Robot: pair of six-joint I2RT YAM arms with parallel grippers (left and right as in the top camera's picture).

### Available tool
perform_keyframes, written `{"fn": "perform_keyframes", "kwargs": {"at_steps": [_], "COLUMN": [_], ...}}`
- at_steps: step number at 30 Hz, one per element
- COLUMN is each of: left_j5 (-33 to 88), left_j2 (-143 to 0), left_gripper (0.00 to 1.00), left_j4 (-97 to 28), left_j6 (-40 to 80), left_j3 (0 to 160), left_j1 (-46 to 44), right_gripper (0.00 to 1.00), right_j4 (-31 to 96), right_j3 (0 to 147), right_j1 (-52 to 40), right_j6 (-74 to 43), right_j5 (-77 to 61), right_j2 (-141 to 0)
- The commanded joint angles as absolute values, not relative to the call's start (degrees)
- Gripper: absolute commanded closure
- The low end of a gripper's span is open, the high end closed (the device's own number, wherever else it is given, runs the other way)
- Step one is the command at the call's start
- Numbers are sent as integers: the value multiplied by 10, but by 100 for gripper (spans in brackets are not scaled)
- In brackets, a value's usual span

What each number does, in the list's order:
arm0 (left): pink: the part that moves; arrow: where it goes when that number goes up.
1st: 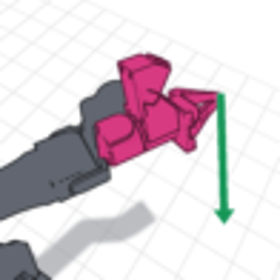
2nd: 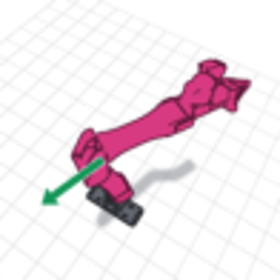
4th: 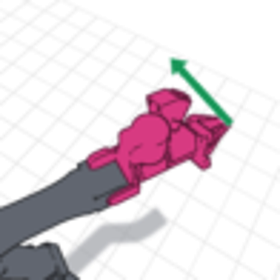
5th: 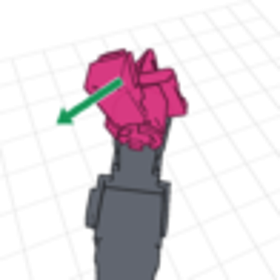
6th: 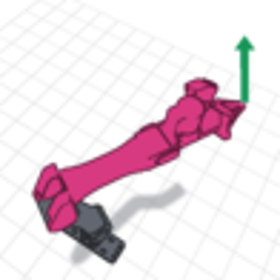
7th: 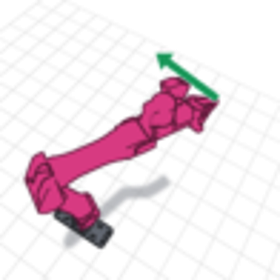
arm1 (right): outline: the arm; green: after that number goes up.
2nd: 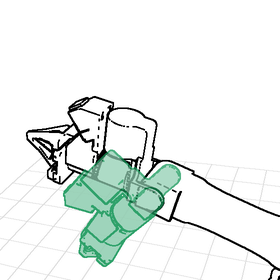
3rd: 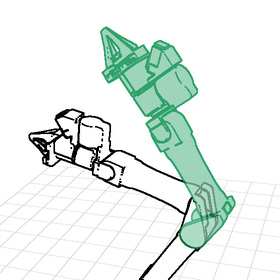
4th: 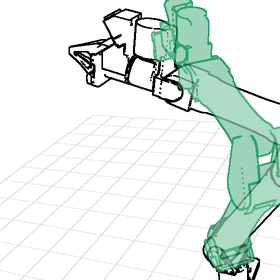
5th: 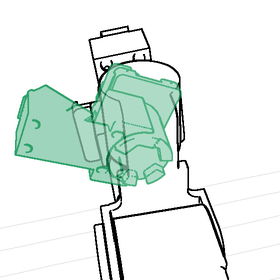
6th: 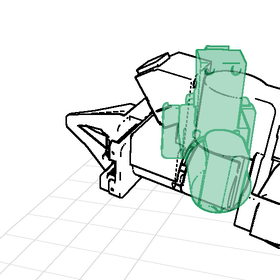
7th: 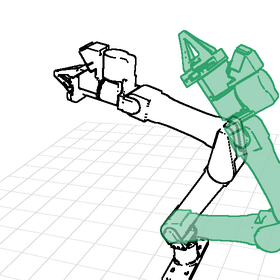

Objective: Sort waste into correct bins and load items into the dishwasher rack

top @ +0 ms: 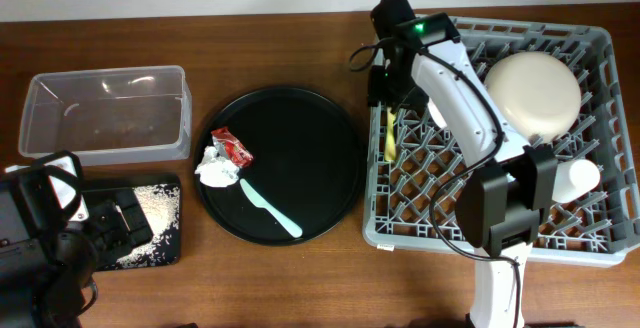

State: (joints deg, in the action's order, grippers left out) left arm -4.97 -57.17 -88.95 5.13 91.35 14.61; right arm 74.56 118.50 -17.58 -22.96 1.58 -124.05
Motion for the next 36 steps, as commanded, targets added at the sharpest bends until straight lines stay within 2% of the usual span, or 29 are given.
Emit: {"fn": "perform_keyframes", "kwargs": {"at_steps": [1, 3, 6, 10, 18, 30, 32, 33, 36], "left_j5": [-54, -54, -54, -54, -54, -54, -54, -54, -54], "left_j2": [-570, -570, -570, -570, -570, -570, -570, -570, -570], "left_gripper": [1, 1, 1, 1, 1, 1, 1, 1, 1], "left_j4": [-889, -888, -889, -888, -889, -888, -889, -888, -889], "left_j6": [42, 42, 42, 42, 42, 42, 42, 42, 42], "left_j3": [914, 914, 914, 914, 914, 914, 914, 914, 914], "left_j1": [149, 149, 149, 149, 149, 149, 149, 149, 149], "right_gripper": [43, 48, 49, 49, 48, 47, 50, 57, 65], "right_j4": [743, 735, 735, 724, 716, 696, 682, 681, 681], "right_j3": [1182, 1182, 1182, 1182, 1182, 1171, 1155, 1153, 1153], "right_j1": [-199, -227, -305, -406, -503, -534, -540, -541, -538], "right_j6": [-161, -90, -7, 3, 39, 60, 60, 57, 55], "right_j5": [-4, -38, -62, -17, -19, -49, -45, -40, -33], "right_j2": [-1212, -1201, -1203, -1246, -1326, -1395, -1395, -1395, -1395]}}
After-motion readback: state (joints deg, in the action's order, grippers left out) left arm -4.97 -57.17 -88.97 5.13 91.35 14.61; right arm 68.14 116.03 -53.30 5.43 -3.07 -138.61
